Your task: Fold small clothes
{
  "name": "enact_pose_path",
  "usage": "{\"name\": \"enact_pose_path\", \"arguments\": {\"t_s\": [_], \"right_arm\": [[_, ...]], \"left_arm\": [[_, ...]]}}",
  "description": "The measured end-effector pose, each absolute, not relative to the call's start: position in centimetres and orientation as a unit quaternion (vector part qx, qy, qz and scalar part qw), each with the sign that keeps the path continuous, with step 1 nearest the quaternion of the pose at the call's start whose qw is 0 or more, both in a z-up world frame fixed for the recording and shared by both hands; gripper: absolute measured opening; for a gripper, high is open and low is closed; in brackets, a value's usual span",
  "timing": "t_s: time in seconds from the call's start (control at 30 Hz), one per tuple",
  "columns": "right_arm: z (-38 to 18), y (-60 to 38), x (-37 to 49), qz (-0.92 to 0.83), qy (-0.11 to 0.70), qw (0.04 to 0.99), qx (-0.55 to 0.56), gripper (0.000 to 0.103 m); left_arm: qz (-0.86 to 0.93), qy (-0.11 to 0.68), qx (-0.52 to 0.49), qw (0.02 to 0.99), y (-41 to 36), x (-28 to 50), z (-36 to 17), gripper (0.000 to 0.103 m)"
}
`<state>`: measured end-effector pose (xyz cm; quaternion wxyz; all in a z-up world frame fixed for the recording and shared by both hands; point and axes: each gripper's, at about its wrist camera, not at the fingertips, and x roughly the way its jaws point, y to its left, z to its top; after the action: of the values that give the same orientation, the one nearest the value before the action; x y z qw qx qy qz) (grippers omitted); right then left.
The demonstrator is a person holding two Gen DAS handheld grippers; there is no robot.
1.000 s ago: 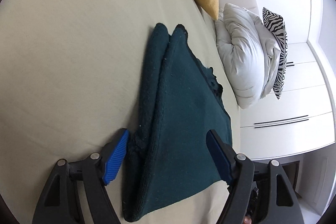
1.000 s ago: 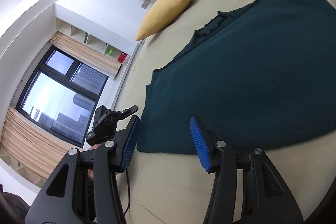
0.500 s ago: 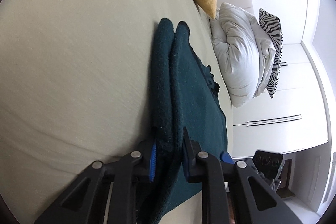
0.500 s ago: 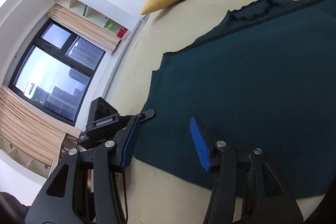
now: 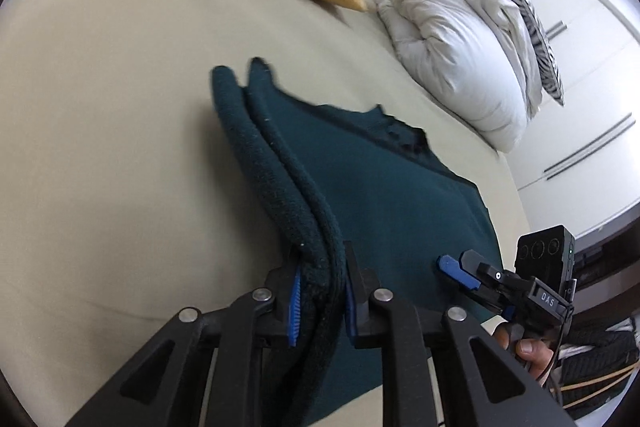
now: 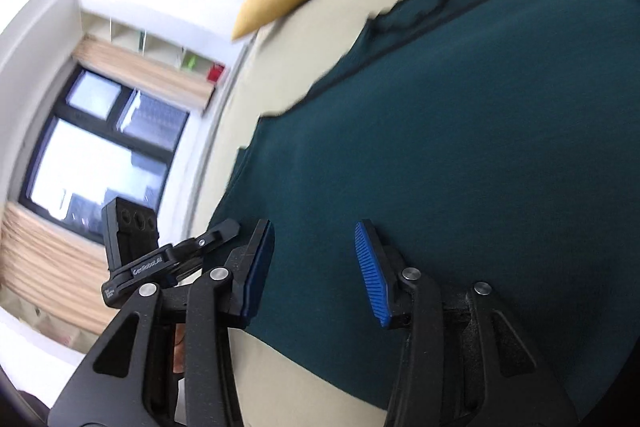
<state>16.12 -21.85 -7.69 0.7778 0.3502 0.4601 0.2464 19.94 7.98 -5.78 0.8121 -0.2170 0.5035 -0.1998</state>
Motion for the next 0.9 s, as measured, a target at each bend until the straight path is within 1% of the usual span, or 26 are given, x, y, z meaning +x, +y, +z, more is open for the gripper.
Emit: {"name": "enact_pose_path", "arguments": {"t_s": [0.13, 0.17, 0.23, 0.33, 0.43, 0.47, 0.5, 0.53, 0.57, 0.63, 0.77, 0.8, 0.9], "right_arm": [[-6.6, -27.4, 15.4, 0.224, 0.433, 0.787, 0.379, 0.041], [-6.4, -29.1, 15.2, 0.218, 0.426, 0.788, 0.388, 0.041], [-6.2, -31.6, 14.9, 0.206, 0.415, 0.791, 0.400, 0.041], [-6.3, -35.0, 14.3, 0.187, 0.403, 0.795, 0.414, 0.041], [-7.6, -38.1, 13.7, 0.160, 0.402, 0.791, 0.433, 0.041], [-8.1, -38.9, 13.6, 0.155, 0.404, 0.788, 0.439, 0.041], [-8.5, -39.7, 13.6, 0.153, 0.409, 0.783, 0.442, 0.041], [-9.0, -39.9, 13.6, 0.154, 0.416, 0.778, 0.444, 0.041], [-9.1, -40.1, 13.5, 0.157, 0.420, 0.776, 0.443, 0.041], [-9.3, -40.1, 13.8, 0.159, 0.423, 0.776, 0.440, 0.042], [-9.0, -40.1, 14.7, 0.163, 0.426, 0.767, 0.453, 0.053], [-8.9, -39.8, 14.9, 0.163, 0.429, 0.766, 0.451, 0.056], [-8.6, -38.1, 15.9, 0.166, 0.450, 0.764, 0.432, 0.058]], "left_arm": [[-0.231, 0.495, -0.182, 0.818, 1.4, 20.4, -2.4, 0.018], [-0.245, 0.492, -0.172, 0.817, -1.3, 20.6, -1.7, 0.018], [-0.262, 0.494, -0.159, 0.814, -5.0, 21.0, -1.6, 0.018], [-0.296, 0.510, -0.155, 0.793, -11.6, 21.6, -4.5, 0.018], [-0.297, 0.546, -0.158, 0.768, -14.9, 21.6, -8.9, 0.022], [-0.293, 0.540, -0.166, 0.772, -15.1, 21.2, -9.5, 0.023], [-0.293, 0.527, -0.171, 0.779, -15.0, 20.7, -9.2, 0.033], [-0.305, 0.523, -0.176, 0.776, -14.9, 20.4, -8.7, 0.040], [-0.320, 0.523, -0.180, 0.769, -14.6, 20.0, -7.9, 0.054], [-0.326, 0.512, -0.179, 0.774, -14.1, 19.1, -6.2, 0.056], [-0.351, 0.465, -0.216, 0.784, -10.5, 17.0, -3.0, 0.063], [-0.347, 0.456, -0.223, 0.788, -9.3, 16.6, -2.8, 0.064], [-0.322, 0.460, -0.220, 0.798, -6.6, 16.4, -4.0, 0.064]]}}
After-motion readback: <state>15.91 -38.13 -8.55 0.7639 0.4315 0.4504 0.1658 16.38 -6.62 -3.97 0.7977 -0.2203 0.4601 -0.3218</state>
